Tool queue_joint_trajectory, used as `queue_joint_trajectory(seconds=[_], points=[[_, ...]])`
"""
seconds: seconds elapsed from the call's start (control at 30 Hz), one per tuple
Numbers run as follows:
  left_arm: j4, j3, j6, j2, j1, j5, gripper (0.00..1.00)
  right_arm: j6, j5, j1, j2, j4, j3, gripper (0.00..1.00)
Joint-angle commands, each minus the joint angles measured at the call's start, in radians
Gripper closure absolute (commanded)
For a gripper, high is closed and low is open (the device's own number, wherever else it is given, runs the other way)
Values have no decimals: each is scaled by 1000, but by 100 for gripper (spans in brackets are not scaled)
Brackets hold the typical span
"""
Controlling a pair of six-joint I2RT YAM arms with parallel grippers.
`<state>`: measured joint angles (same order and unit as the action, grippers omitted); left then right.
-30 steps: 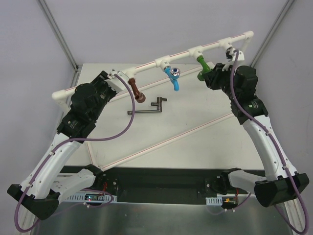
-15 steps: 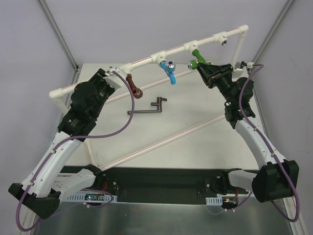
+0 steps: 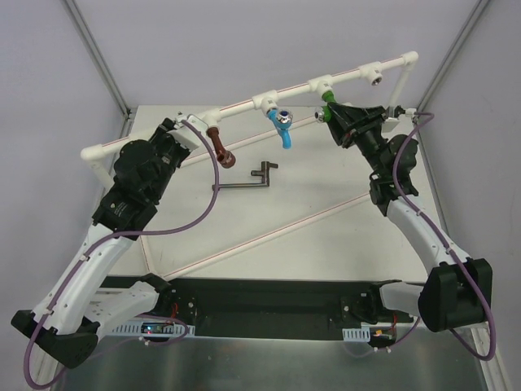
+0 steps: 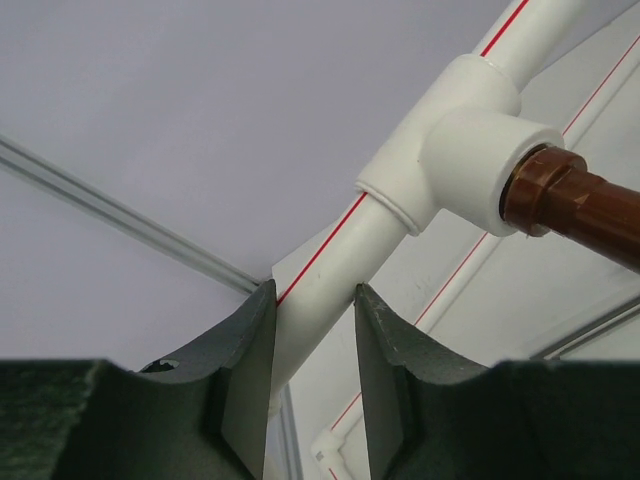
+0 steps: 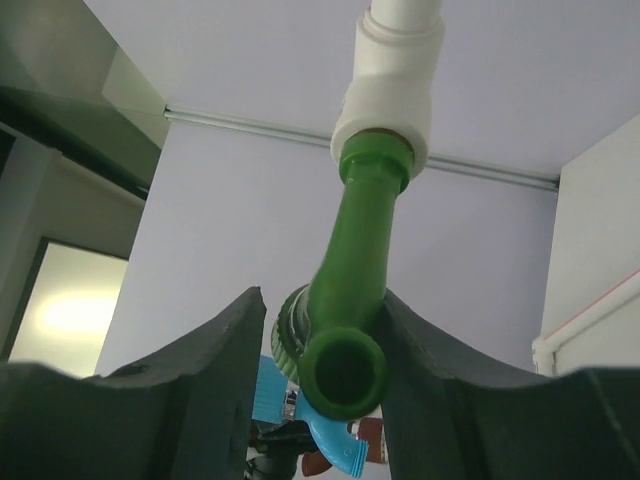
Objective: Install the water faucets
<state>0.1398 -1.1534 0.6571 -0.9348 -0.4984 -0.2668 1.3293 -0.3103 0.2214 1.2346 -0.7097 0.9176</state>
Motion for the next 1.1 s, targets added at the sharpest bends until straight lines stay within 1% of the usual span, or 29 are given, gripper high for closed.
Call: queue_joint_trajectory(seconds=[0.0,0.03,0.1,0.13,0.17,0.2,0.27,0.3,0.33,0.37,0.4,0.47,0.6,0.7,0.8,0.83,0.87,0.9,0.93,0.97,1.0,1.03,1.07], points=[[173,38,-76,-25,-17,54,100,-36,-75,30,-32,-215,12,49],[172,38,-76,-27,-17,54,100,-47,-84,30,-44,-209,7,43],[172,38,-77,-27,-17,57,100,-79,-113,22,-56,-192,4,35],[172,37,-79,-29,-17,57,100,-91,-124,21,-61,-189,6,28],[173,38,-79,-29,-17,58,100,-117,-133,19,-64,-180,6,24],[173,37,-79,-32,-17,58,100,-133,-148,18,-81,-169,7,17],[173,37,-80,-32,-17,58,100,-165,-159,7,-101,-116,7,10],[173,37,-79,-32,-17,58,100,-207,-167,4,-127,-93,7,6],[173,37,-80,-32,-17,58,100,-228,-170,-1,-139,-64,9,1],[173,37,-79,-30,-17,57,100,-252,-171,-10,-152,-7,10,0],[173,37,-79,-32,-17,57,100,-293,-173,-13,-177,16,13,4],[173,38,-79,-32,-16,57,100,-326,-168,-27,-204,64,13,4],[172,37,-80,-35,-17,61,100,-377,-161,-48,-251,98,27,4],[173,37,-80,-33,-17,64,100,-471,-142,-51,-274,182,66,4],[173,37,-80,-29,-17,60,100,-692,-151,-50,-303,356,150,4],[173,37,-79,-29,-17,60,100,-788,-148,-51,-311,500,215,4],[173,37,-80,-29,-17,61,100,-965,-144,-45,-319,568,254,4],[173,37,-82,-29,-17,63,100,-1072,-116,-39,-336,631,283,4],[173,37,-80,-29,-17,64,100,-1160,-92,-33,-345,739,308,4],[173,37,-82,-29,-17,67,100,-1358,-69,-15,-356,778,352,4],[172,35,-82,-29,-17,69,100,-1448,-29,-2,-363,811,371,4],[172,35,-83,-29,-17,70,100,-1528,-3,13,-363,894,397,4],[173,35,-85,-29,-17,70,100,-1621,23,45,-359,935,436,4]])
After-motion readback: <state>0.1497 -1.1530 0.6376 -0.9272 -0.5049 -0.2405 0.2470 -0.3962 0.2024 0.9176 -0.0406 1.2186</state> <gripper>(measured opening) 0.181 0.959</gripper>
